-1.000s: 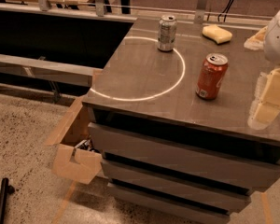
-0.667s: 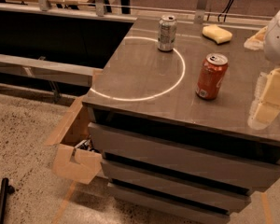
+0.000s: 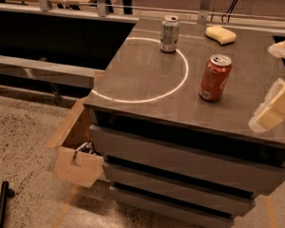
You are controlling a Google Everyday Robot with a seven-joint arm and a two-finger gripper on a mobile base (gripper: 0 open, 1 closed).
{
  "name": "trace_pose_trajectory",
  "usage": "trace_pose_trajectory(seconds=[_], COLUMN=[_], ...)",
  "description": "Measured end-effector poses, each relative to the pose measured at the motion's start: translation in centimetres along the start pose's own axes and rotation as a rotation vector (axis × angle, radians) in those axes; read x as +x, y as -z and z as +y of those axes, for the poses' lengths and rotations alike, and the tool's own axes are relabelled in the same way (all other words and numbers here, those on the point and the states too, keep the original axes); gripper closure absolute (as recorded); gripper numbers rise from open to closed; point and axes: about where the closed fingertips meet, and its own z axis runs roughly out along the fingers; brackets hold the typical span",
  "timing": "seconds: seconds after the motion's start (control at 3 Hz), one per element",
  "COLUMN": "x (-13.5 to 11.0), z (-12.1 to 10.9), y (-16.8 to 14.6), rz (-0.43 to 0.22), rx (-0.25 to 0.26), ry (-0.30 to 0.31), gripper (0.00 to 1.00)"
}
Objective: Move coke can near sponge
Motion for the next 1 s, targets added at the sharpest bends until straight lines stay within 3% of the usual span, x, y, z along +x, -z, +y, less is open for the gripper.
trace_pose_trajectory(seconds=[0.33,1.0], x=[0.9,1.9], z=[-1.2,-1.9], y=[0.4,-0.9], rz=[-0.158,-0.373], rx=[0.084,0.181], ry=[-0.122,-0.253], gripper=[0.0,0.0])
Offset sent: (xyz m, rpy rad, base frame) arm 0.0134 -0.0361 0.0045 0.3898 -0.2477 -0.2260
